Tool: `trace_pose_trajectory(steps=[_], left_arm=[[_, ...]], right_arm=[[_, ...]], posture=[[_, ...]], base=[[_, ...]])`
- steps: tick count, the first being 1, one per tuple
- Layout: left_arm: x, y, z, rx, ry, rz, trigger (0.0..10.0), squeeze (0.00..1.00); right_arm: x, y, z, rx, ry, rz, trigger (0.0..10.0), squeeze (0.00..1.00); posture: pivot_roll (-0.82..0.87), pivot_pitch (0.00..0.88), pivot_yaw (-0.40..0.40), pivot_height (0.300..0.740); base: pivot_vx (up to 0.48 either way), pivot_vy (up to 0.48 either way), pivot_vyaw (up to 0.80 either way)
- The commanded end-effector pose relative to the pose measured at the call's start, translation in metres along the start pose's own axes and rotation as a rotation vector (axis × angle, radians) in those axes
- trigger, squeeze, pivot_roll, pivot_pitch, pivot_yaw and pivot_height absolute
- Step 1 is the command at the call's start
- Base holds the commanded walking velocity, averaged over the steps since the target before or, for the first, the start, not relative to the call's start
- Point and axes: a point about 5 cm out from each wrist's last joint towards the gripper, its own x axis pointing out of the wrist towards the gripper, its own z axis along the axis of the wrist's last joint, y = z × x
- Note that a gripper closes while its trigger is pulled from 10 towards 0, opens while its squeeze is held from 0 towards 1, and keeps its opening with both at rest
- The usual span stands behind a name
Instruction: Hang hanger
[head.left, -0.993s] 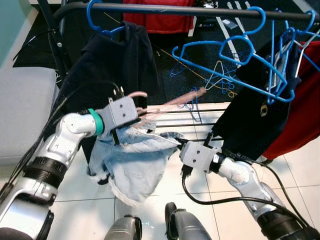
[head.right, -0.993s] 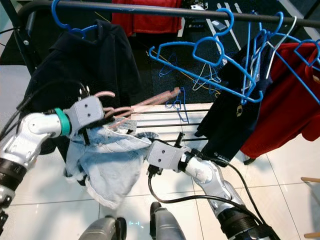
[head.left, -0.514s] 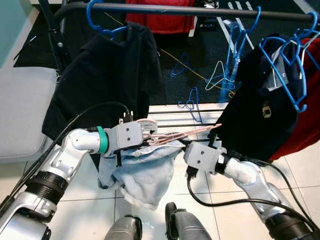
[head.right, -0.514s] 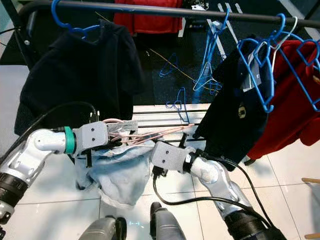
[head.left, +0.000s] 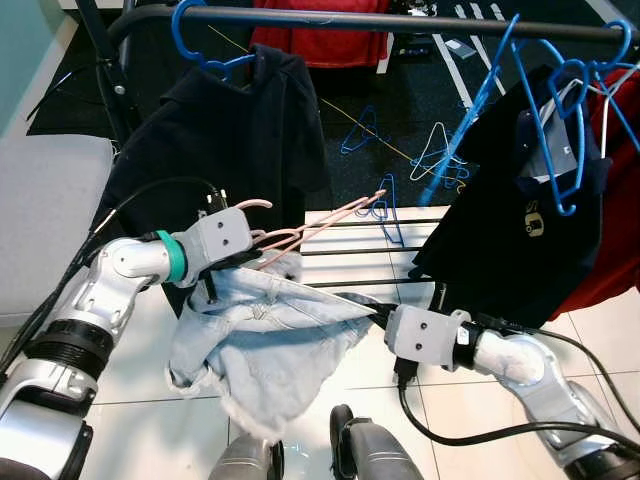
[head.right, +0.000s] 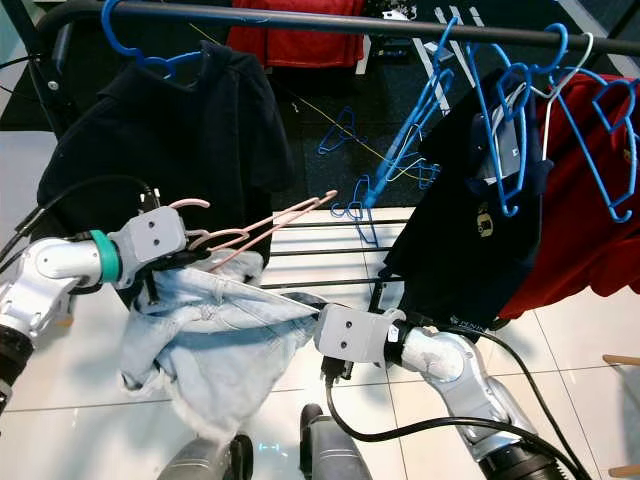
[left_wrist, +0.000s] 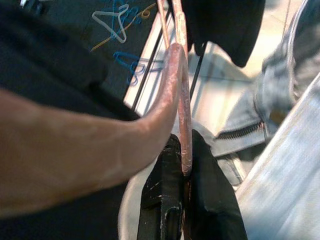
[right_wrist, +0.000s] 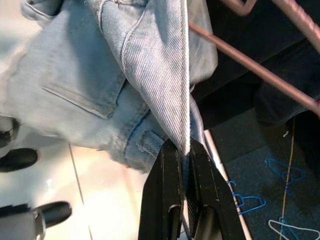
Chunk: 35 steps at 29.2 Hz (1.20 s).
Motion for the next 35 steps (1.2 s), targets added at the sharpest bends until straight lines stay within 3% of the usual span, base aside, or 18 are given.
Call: trace_pose_trajectory(steps=[1,4,8,9,12,19,24,25,26,31,35], left_arm=[[-0.013,0.005,-0.013,-0.043,0.051,0.02,10.0,0.0],[-0.009,-0.006,-0.008,-0.068,-0.003,-0.049,10.0,0.0],[0.006,-0.045,0.01,-0.113,-0.135,-0.226,10.0,0.0],[0.006,-0.045,0.01,-0.113,-0.135,-0.226,10.0,0.0],[0.017,-0.07,0.022,-0.15,-0.206,-0.306,10.0,0.0],[0.02,-0.084,0.025,-0.14,-0.216,-0.354,10.0,0.0],[0.02,-0.082,0.024,-0.135,-0.209,-0.353,10.0,0.0],[0.014,-0.067,0.017,-0.144,-0.176,-0.284,10.0,0.0],[0.012,-0.061,0.015,-0.155,-0.165,-0.261,10.0,0.0],[0.0,-0.039,0.008,-0.162,-0.137,-0.196,10.0,0.0],[-0.011,-0.019,-0.001,-0.114,-0.072,-0.15,10.0,0.0]], right_arm=[[-0.015,-0.007,-0.009,0.014,0.059,-0.03,10.0,0.0],[-0.021,-0.015,-0.009,0.005,0.07,-0.047,10.0,0.0],[-0.023,-0.04,-0.004,-0.037,0.055,-0.147,10.0,0.0],[-0.023,-0.04,-0.004,-0.037,0.055,-0.147,10.0,0.0],[-0.029,-0.058,-0.004,-0.073,0.074,-0.202,10.0,0.0],[-0.03,-0.063,-0.006,-0.092,0.089,-0.212,10.0,0.0],[-0.03,-0.063,-0.006,-0.093,0.093,-0.216,10.0,0.0],[-0.032,-0.062,-0.008,-0.087,0.099,-0.221,10.0,0.0],[-0.032,-0.061,-0.009,-0.084,0.101,-0.224,10.0,0.0],[-0.031,-0.059,-0.01,-0.075,0.096,-0.232,10.0,0.0],[-0.024,-0.053,-0.007,-0.066,0.071,-0.218,10.0,0.0]], posture=[[-0.06,0.141,0.04,0.74],[-0.05,0.137,0.038,0.74],[-0.05,0.128,0.041,0.74],[-0.05,0.128,0.041,0.74],[-0.05,0.126,0.041,0.74],[-0.05,0.123,0.037,0.74],[-0.05,0.123,0.038,0.74],[-0.06,0.127,0.042,0.74],[-0.06,0.127,0.042,0.74],[-0.06,0.132,0.044,0.74],[-0.06,0.133,0.044,0.74]], base=[[0.0,0.0,0.0],[0.0,0.0,0.0],[0.0,0.0,0.0],[0.0,0.0,0.0],[0.0,0.0,0.0],[0.0,0.0,0.0],[0.0,0.0,0.0],[0.0,0.0,0.0],[0.0,0.0,0.0],[0.0,0.0,0.0],[0.0,0.0,0.0]])
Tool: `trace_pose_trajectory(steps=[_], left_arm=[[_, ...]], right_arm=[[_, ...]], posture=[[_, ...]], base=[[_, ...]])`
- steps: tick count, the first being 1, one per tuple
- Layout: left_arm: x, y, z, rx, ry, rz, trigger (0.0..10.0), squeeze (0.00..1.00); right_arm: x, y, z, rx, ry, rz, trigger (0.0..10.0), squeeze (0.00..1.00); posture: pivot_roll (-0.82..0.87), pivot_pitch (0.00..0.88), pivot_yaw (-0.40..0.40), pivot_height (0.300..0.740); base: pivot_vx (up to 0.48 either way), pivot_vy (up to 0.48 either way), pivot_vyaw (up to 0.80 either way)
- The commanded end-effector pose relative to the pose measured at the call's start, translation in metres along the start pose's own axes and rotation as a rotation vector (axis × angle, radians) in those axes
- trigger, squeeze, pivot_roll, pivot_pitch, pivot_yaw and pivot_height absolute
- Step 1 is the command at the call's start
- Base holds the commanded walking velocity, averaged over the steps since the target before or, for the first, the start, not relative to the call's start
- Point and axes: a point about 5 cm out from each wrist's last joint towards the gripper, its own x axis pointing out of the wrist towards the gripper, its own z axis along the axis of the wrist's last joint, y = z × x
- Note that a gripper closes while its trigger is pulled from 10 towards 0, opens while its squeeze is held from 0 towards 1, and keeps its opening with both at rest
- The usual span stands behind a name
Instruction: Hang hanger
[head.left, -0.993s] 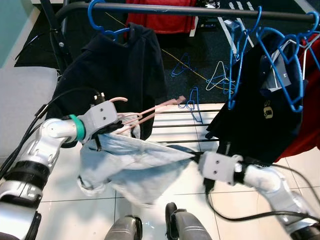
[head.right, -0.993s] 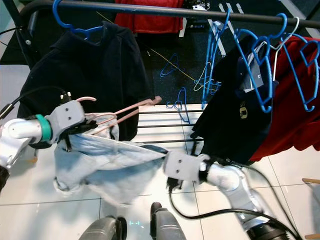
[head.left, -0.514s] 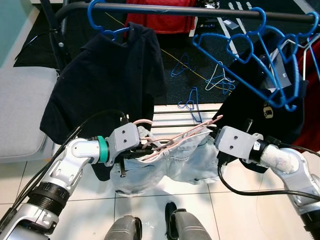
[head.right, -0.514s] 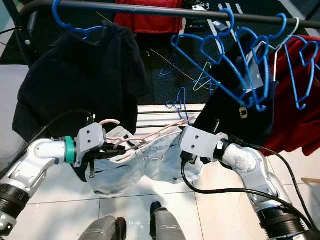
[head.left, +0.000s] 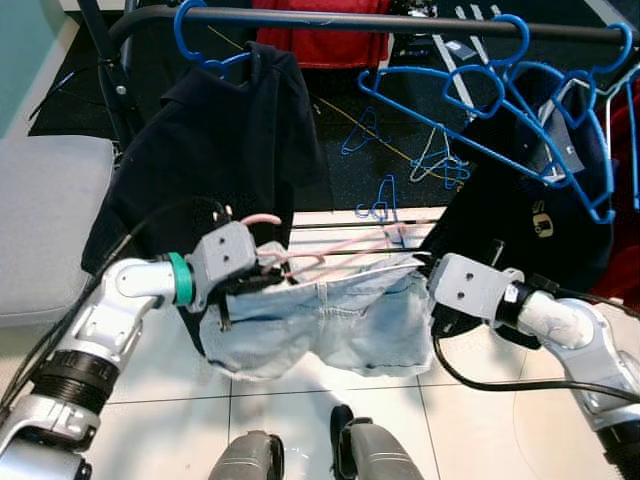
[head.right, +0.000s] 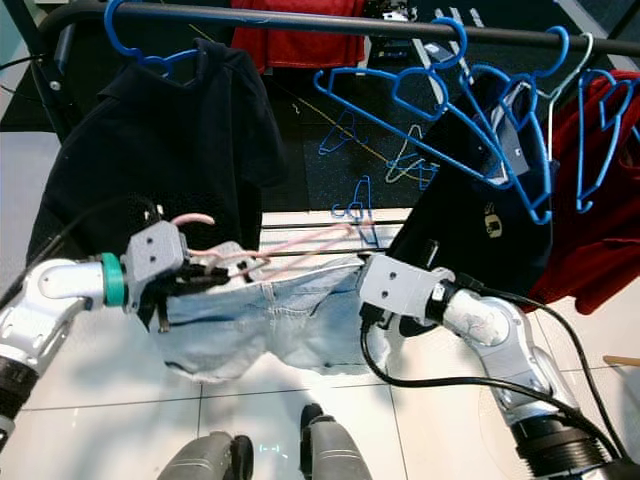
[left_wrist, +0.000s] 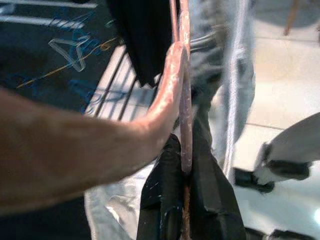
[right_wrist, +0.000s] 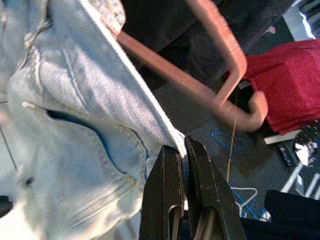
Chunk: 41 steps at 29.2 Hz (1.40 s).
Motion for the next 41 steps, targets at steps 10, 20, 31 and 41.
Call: trace_pose_trajectory(steps=[10,20,31,41], left_arm=[[-0.011,-0.001,-0.02,0.083,0.148,-0.035,10.0,0.0],[-0.027,0.014,-0.017,0.058,0.11,-0.03,10.0,0.0],[-0.032,0.006,-0.016,0.032,0.067,-0.099,10.0,0.0],[-0.033,-0.008,-0.024,0.024,0.067,-0.193,10.0,0.0]], right_arm=[[-0.001,0.0,0.0,-0.007,-0.007,-0.016,10.0,0.0],[-0.004,0.002,-0.005,0.003,0.013,-0.017,10.0,0.0],[-0.005,0.002,-0.014,0.018,0.041,-0.037,10.0,0.0],[-0.014,-0.006,-0.029,-0.009,0.113,-0.044,10.0,0.0]], posture=[[-0.06,0.137,0.037,0.74],[-0.06,0.143,0.037,0.74],[-0.06,0.145,0.035,0.74],[-0.06,0.147,0.03,0.74]], base=[[0.0,0.0,0.0],[0.0,0.0,0.0],[0.0,0.0,0.0],[0.0,0.0,0.0]])
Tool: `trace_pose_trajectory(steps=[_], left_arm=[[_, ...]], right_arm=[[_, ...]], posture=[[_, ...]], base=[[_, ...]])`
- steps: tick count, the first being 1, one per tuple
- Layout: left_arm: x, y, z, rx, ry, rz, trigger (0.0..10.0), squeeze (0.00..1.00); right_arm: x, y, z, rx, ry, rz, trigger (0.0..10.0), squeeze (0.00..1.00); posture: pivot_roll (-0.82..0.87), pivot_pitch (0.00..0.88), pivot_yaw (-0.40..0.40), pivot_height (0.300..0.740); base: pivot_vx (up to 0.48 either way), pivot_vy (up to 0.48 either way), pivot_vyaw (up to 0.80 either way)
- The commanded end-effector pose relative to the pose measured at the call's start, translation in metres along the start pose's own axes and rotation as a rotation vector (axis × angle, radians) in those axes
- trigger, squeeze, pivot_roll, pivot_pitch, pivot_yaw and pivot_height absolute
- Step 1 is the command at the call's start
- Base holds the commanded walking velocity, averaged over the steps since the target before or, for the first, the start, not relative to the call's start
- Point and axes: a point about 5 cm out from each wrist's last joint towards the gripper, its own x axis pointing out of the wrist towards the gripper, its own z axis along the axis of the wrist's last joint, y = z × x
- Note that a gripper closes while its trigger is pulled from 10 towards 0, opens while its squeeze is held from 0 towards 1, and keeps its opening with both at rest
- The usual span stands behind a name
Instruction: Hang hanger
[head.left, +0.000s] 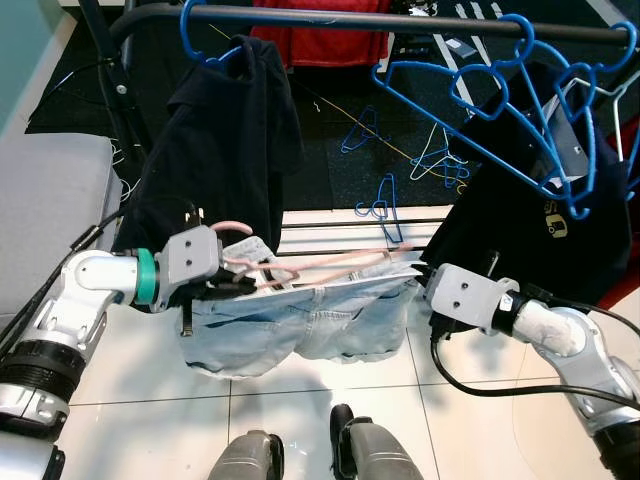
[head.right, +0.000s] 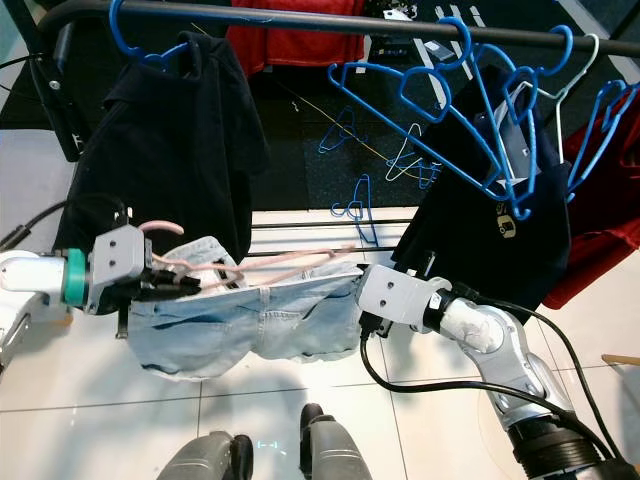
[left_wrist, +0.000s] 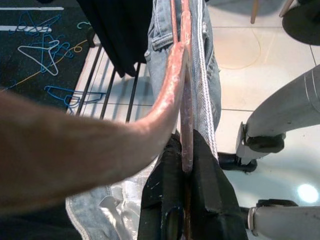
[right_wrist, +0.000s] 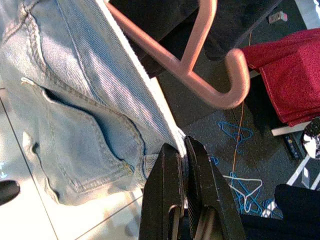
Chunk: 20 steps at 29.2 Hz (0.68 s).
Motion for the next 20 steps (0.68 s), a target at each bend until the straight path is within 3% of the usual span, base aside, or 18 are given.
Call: trace_pose_trajectory(steps=[1,6,11,14,20], left_arm=[[-0.013,-0.004,-0.013,-0.035,0.067,-0.01,10.0,0.0],[-0.016,-0.006,-0.016,-0.018,0.104,-0.023,10.0,0.0],[-0.009,-0.015,-0.023,0.016,0.157,-0.078,10.0,0.0],[0.009,-0.024,-0.024,0.03,0.149,-0.097,10.0,0.0],[0.02,-0.025,-0.022,0.042,0.141,-0.083,10.0,0.0]], right_arm=[[-0.014,-0.014,-0.015,-0.007,0.079,-0.064,10.0,0.0],[-0.015,-0.018,-0.017,-0.014,0.087,-0.075,10.0,0.0],[-0.013,-0.027,-0.012,-0.049,0.069,-0.095,10.0,0.0],[-0.007,-0.039,0.006,-0.096,0.001,-0.101,10.0,0.0],[-0.006,-0.049,0.022,-0.128,-0.057,-0.107,10.0,0.0]], posture=[[-0.06,0.147,0.03,0.74],[-0.05,0.148,0.028,0.74],[-0.06,0.142,0.031,0.74],[-0.06,0.138,0.03,0.74],[-0.06,0.138,0.03,0.74]], base=[[0.0,0.0,0.0],[0.0,0.0,0.0],[0.0,0.0,0.0],[0.0,0.0,0.0],[0.0,0.0,0.0]])
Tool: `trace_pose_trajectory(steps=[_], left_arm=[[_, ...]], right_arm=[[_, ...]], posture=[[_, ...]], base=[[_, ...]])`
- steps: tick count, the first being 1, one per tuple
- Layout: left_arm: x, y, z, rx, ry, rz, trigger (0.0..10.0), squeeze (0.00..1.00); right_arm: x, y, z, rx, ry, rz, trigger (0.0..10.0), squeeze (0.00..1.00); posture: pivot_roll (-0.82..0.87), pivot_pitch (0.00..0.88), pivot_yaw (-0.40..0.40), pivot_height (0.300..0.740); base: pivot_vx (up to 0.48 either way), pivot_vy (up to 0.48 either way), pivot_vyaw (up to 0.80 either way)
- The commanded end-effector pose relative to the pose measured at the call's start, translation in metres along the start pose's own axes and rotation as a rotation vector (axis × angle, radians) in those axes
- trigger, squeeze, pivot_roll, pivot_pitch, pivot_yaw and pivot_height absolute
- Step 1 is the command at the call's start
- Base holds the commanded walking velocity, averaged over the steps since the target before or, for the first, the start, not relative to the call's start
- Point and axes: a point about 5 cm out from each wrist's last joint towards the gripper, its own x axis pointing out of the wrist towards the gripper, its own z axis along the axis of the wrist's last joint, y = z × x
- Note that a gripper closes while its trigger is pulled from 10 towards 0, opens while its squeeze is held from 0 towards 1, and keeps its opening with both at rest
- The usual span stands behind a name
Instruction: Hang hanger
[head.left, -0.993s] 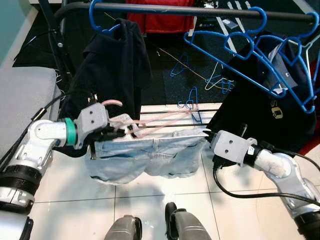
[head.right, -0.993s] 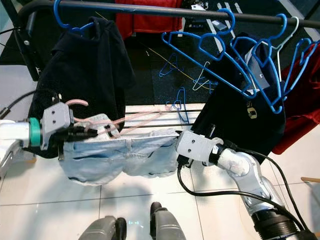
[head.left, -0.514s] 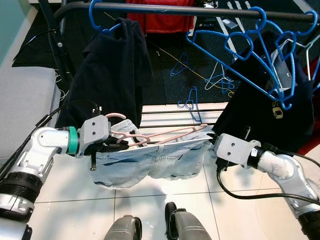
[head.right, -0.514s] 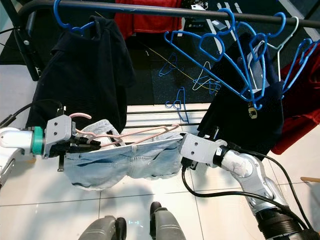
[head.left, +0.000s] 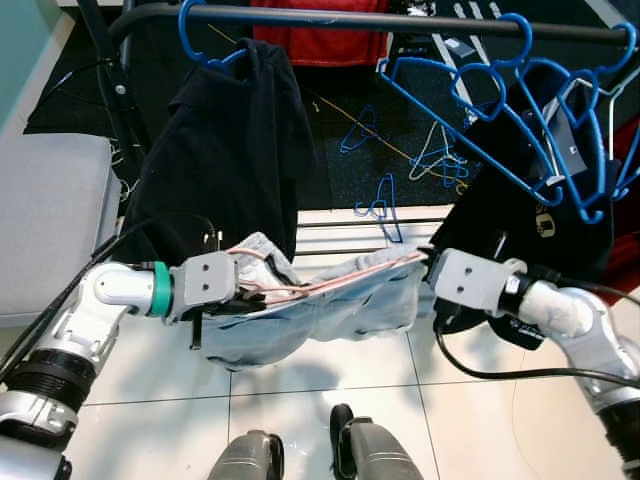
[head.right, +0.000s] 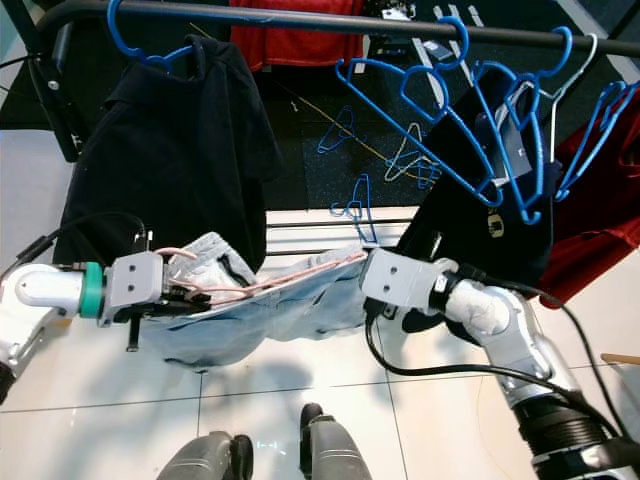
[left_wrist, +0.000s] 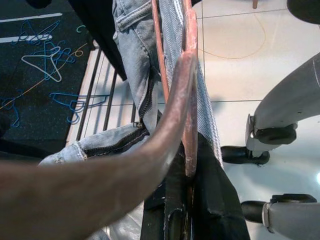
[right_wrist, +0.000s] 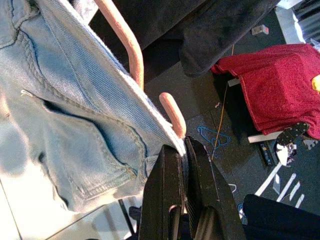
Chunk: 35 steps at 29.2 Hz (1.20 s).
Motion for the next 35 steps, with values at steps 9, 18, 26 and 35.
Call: trace_pose_trajectory(steps=[9,18,26,35], left_arm=[[0.018,-0.014,-0.013,-0.007,0.091,-0.031,10.0,0.0],[0.024,0.009,-0.021,0.048,0.228,0.169,10.0,0.0],[0.017,0.022,-0.022,0.089,0.275,0.229,10.0,0.0],[0.003,0.029,-0.029,0.09,0.315,0.272,10.0,0.0]], right_arm=[[0.001,-0.027,0.033,-0.035,-0.132,-0.06,10.0,0.0],[0.011,-0.006,0.061,-0.033,-0.246,0.058,10.0,0.0],[0.016,0.018,0.076,-0.018,-0.303,0.164,10.0,0.0],[0.014,0.022,0.07,-0.01,-0.273,0.17,10.0,0.0]], posture=[[-0.06,0.129,0.029,0.74],[-0.06,0.134,0.033,0.74],[-0.06,0.138,0.034,0.74],[-0.06,0.139,0.035,0.74]], base=[[0.0,0.0,0.0],[0.0,0.0,0.0],[0.0,0.0,0.0],[0.0,0.0,0.0]])
